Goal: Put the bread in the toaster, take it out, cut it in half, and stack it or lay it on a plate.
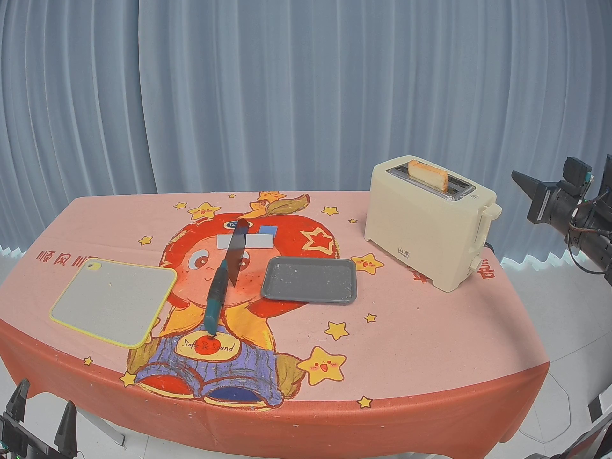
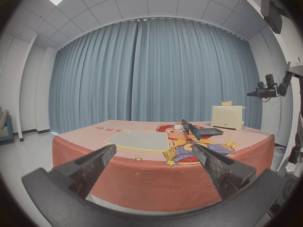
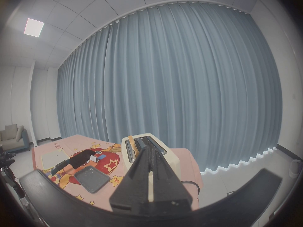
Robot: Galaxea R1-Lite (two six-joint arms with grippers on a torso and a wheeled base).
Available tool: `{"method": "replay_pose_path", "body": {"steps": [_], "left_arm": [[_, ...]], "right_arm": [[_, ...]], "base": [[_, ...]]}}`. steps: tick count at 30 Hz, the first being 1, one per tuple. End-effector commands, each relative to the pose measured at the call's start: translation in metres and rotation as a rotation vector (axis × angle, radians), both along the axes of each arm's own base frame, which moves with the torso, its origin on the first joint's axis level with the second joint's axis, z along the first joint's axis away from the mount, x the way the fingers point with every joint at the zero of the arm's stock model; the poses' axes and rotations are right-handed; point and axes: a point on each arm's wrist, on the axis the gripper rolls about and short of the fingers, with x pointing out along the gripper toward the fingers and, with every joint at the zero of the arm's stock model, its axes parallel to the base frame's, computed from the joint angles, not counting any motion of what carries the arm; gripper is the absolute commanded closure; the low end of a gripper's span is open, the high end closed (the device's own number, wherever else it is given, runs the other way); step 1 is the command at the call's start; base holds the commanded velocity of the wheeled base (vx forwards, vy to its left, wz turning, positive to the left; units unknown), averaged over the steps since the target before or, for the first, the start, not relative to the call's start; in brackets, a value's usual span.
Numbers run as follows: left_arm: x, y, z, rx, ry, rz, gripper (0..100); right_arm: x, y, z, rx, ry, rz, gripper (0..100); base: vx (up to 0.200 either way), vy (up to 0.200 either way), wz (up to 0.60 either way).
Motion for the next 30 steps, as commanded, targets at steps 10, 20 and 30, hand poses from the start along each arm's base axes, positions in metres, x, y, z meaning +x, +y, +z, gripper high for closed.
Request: {"method": "replay_pose_path", "body": {"steps": [10,20,30], "left_arm": [[0.001,0.000,-0.005,0.000,0.012,0.000,0],[0.001,0.000,-0.005,0.000,0.012,0.000,0],[0.001,0.000,-0.005,0.000,0.012,0.000,0]], "right_arm": [[-0.002,-0.003,-0.004,0.012,0.008,-0.018,100],[-0.002,-0.008,0.002,0.018,-0.090,-0.059,100],[-0.009,-0.009,-0.007,0.002,-0.064,-0.060,100]], "base": [[0.000,0.000,0.00],[0.000,0.000,0.00],[0.000,0.000,0.00]]}}
